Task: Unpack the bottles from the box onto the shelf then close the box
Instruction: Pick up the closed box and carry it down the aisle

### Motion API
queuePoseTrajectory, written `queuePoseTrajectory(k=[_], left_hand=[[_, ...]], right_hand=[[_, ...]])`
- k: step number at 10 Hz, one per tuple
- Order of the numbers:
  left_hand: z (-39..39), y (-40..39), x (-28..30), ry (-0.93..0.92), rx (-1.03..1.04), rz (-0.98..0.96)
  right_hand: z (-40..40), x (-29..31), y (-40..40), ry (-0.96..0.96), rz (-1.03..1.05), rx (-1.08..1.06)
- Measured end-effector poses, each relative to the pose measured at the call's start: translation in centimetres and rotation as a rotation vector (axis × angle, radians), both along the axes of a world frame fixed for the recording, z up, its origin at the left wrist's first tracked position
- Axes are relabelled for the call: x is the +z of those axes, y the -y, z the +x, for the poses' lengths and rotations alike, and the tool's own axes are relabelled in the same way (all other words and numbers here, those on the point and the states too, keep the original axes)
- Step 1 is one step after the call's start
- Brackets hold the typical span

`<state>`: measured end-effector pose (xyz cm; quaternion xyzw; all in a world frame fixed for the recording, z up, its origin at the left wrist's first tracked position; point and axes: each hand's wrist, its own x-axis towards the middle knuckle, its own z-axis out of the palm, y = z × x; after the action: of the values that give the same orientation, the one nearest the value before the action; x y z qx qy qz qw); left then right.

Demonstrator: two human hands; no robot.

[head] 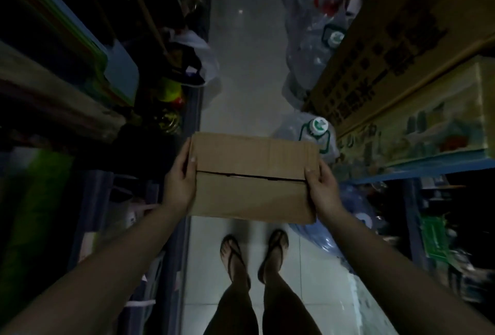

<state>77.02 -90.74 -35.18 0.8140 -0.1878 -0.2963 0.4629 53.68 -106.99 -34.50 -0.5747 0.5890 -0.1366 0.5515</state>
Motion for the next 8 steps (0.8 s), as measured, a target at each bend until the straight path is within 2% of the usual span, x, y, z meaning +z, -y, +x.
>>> queuePoseTrajectory(k=[2, 3, 4, 6, 8], left_hand=[[0.8, 0.0, -12.9, -0.064, -0.005, 0.078], [1.0, 0.3, -19.0, -0.072, -0.010, 0.106], [0.5, -0.1, -24.4, -0.034, -0.030, 0.151], [0.2, -0.6, -33.9, -0.058, -0.075, 0.216], [-0.1, 0.6, -40.7, -0.073, -0.068, 0.231]], right_hand=[[1.1, -13.1, 0.8, -0.144, -0.057, 0.050], [1.4, -19.0, 0.7, -0.138, -0.096, 0.088], [1.3, -24.2, 0.5, -0.129, -0.035, 0.097], [0.2, -33.7, -0.1, -0.178, 0.120, 0.052], [0.6, -39.5, 1.2, -0.181, 0.127, 0.054]])
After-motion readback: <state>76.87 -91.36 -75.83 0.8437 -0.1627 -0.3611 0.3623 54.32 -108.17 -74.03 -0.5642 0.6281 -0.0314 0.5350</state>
